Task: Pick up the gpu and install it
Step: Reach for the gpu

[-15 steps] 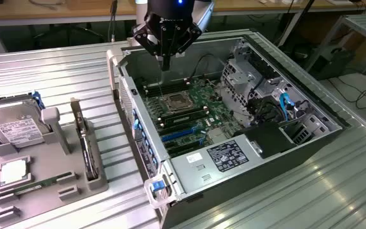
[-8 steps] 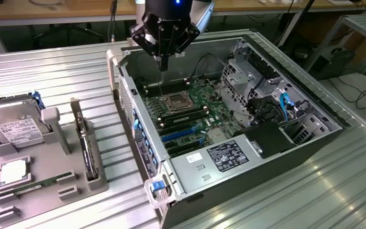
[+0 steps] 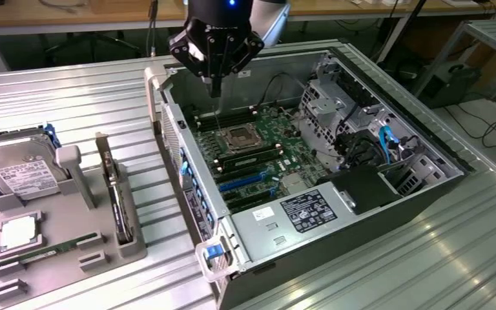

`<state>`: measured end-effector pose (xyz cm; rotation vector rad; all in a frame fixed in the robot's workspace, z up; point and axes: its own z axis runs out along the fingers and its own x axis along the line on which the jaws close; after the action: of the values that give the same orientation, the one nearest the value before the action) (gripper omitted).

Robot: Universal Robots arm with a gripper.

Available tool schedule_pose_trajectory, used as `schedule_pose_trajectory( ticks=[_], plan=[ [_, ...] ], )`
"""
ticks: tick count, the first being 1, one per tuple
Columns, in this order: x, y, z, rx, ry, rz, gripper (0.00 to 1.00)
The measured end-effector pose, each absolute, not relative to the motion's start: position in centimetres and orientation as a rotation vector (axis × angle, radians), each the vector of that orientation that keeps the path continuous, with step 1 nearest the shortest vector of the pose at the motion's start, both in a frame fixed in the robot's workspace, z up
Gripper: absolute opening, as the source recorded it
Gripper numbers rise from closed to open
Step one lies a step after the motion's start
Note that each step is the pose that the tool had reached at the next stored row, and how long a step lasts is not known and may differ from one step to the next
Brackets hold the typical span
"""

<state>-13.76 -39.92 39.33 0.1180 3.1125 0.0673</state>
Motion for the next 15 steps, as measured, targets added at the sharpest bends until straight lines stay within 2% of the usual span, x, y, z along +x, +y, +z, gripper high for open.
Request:
schedule_pose_trajectory(
  ticks=[15],
  plan=[
    [-15.9,-40.1,39.3,0.118,3.113,0.067,0.11]
  ],
)
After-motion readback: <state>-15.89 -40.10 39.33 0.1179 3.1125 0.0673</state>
